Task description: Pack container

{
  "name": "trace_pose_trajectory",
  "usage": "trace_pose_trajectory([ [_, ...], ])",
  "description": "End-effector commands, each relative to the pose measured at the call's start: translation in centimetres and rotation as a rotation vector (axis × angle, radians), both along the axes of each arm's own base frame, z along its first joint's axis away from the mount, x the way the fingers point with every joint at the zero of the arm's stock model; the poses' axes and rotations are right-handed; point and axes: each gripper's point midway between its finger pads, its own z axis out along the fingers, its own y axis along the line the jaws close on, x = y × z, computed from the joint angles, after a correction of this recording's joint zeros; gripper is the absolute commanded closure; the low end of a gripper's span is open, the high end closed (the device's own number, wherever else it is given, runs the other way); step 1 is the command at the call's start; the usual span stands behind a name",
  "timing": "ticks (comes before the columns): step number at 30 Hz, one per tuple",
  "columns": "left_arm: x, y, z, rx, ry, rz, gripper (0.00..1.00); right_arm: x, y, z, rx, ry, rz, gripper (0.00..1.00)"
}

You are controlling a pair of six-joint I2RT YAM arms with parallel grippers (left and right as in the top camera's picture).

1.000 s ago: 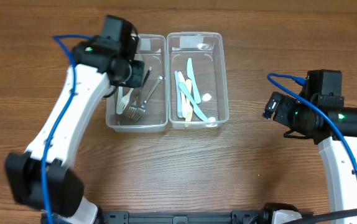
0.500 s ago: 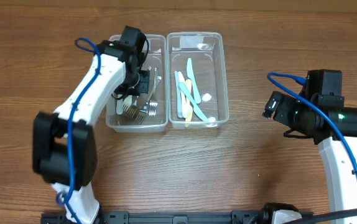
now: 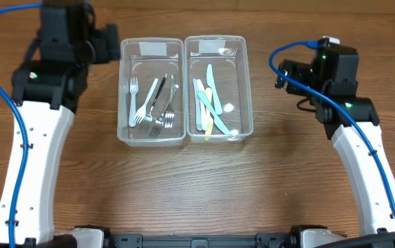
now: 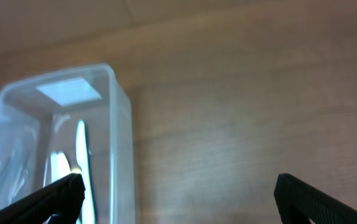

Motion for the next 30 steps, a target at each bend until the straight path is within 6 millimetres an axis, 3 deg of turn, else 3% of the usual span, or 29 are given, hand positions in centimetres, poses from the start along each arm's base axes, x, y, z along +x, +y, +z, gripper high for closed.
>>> trace_pose_trajectory([
  [1, -0.2, 3.0, -0.6, 0.111, 0.053, 0.028, 0.00, 0.8, 0.0, 2.1, -0.014, -0.079, 0.010, 0.00],
  [5, -1.8, 2.9, -0.6, 0.065, 0.059, 0.061, 0.00, -1.1, -2.0, 1.8, -0.094, -0.023, -0.070, 0.00],
  [9, -4.8, 3.0, -0.1, 0.056, 0.004, 0.069, 0.00, -3.4, -3.1, 4.0, -0.129, -0.050, -0.114, 0.00],
  [12, -7.9, 3.1, -0.8, 0.039, -0.057, 0.080, 0.00, -5.9, -3.0, 4.8, -0.124, -0.061, -0.110, 0.00],
  [19, -15.3, 3.3, -2.7, 0.017, -0.267, 0.087, 0.00, -13.1, -1.3, 2.7, -0.057, -0.150, -0.087, 0.00],
  [21, -18.1, 3.3, -3.6, 0.011, -0.336, 0.085, 0.00, -16.6, -1.5, 1.3, -0.041, -0.159, -0.111, 0.00],
  [25, -20.5, 3.5, -4.7, 0.016, -0.395, 0.093, 0.00, -18.6, -1.3, 1.3, -0.027, -0.235, -0.091, 0.00],
  [30, -21.3, 3.5, -5.4, 0.020, -0.401, 0.090, 0.00, -19.4, -0.8, -1.2, -0.015, -0.175, -0.056, 0.00],
])
